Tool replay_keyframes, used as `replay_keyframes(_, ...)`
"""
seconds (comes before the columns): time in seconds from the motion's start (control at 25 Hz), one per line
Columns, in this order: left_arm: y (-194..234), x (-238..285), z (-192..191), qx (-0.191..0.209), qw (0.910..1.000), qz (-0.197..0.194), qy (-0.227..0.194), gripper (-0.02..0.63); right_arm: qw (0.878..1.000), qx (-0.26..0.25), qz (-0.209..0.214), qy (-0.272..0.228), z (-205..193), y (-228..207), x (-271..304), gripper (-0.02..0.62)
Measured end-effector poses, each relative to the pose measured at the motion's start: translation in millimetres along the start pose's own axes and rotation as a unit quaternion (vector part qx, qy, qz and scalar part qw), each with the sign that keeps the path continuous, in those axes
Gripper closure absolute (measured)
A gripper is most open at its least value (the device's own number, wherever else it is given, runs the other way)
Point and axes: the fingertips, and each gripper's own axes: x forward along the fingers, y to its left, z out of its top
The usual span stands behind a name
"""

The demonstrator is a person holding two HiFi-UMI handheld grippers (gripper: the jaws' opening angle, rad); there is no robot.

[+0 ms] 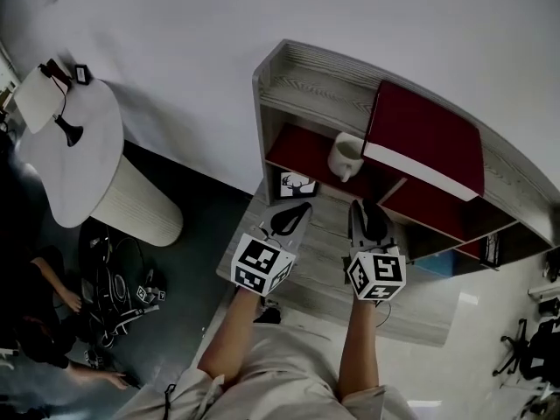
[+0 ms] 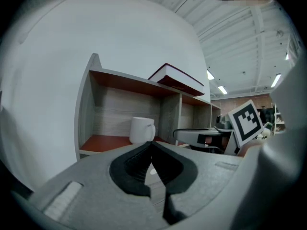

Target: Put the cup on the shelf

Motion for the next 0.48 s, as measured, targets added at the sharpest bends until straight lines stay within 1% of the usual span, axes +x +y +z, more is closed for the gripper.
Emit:
replay_keyframes(0.36, -57.0, -6.3, -4.8, 0.008, 0.9997, -0.02, 0.009, 0.597, 1.0, 0.009, -0.007, 0.002, -7.8, -11.1, -54.0, 0.499)
replay_keyframes(0.48, -69.3, -13.5, -5.7, -0.004, 0.9997, -0.024, 0.007, 0.597, 1.0, 0.015, -0.008, 0.002, -10.2, -9.1, -70.7, 0.499)
